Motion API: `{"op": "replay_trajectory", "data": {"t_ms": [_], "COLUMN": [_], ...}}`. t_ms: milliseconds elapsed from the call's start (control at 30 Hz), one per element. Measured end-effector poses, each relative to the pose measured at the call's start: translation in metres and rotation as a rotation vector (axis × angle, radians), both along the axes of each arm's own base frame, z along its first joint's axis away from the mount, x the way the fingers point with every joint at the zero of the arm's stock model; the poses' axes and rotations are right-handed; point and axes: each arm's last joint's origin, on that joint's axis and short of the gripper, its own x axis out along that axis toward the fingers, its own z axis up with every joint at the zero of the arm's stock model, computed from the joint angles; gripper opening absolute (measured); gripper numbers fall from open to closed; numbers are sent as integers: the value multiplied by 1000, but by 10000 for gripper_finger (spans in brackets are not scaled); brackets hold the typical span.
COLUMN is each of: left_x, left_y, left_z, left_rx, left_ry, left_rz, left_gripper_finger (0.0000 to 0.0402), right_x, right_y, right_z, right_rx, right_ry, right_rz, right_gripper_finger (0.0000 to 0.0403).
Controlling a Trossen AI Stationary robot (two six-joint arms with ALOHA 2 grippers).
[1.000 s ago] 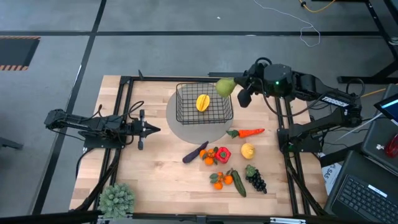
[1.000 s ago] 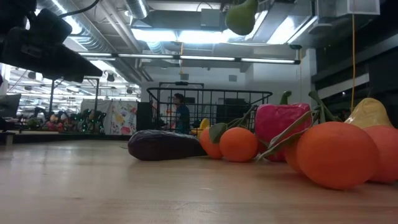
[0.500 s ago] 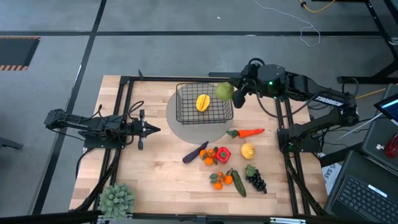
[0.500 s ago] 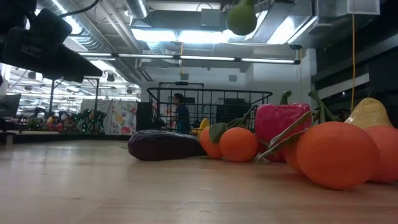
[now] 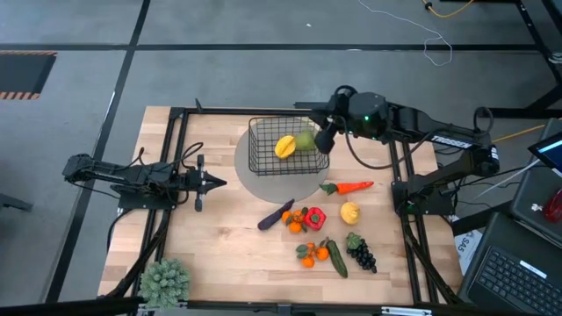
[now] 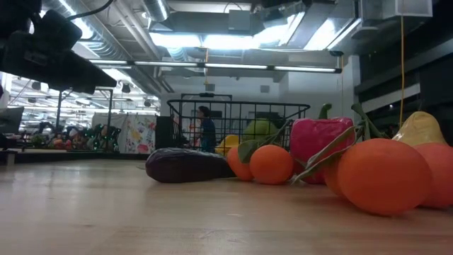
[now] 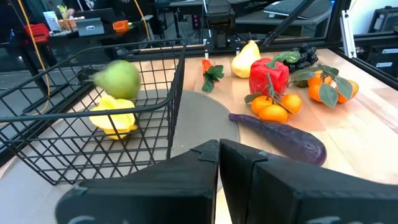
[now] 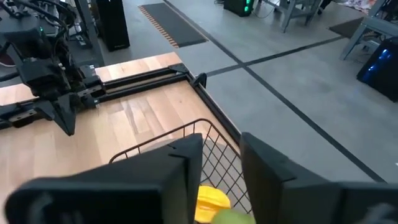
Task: Build produce basket
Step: Put the yellow pear into the black wire basket
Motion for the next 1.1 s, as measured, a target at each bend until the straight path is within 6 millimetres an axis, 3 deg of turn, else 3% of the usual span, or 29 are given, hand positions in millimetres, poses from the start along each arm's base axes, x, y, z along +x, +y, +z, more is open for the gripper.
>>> {"op": "replay_trajectory", "data": {"t_ms": [300,600,867,1100], "left_x": [0,0,0,0], "left_y": [0,0,0,0], "left_z": [0,0,0,0], "left_rx": [0,0,0,0], "left_ry": [0,0,0,0], "left_rz": [-1,0,0,-1], "left_gripper_finger": [4,4,4,4], "right_x": [-8,-31,-56,-62], "right_y": [4,19,58,100], "right_z": [-11,-39,-52,-52], "right_rx": [107,497,634,597], "right_ry": [94,392,676,689], "right_rz": [-13,12,-49,6], "right_gripper_finger": [103,103,103,103]}}
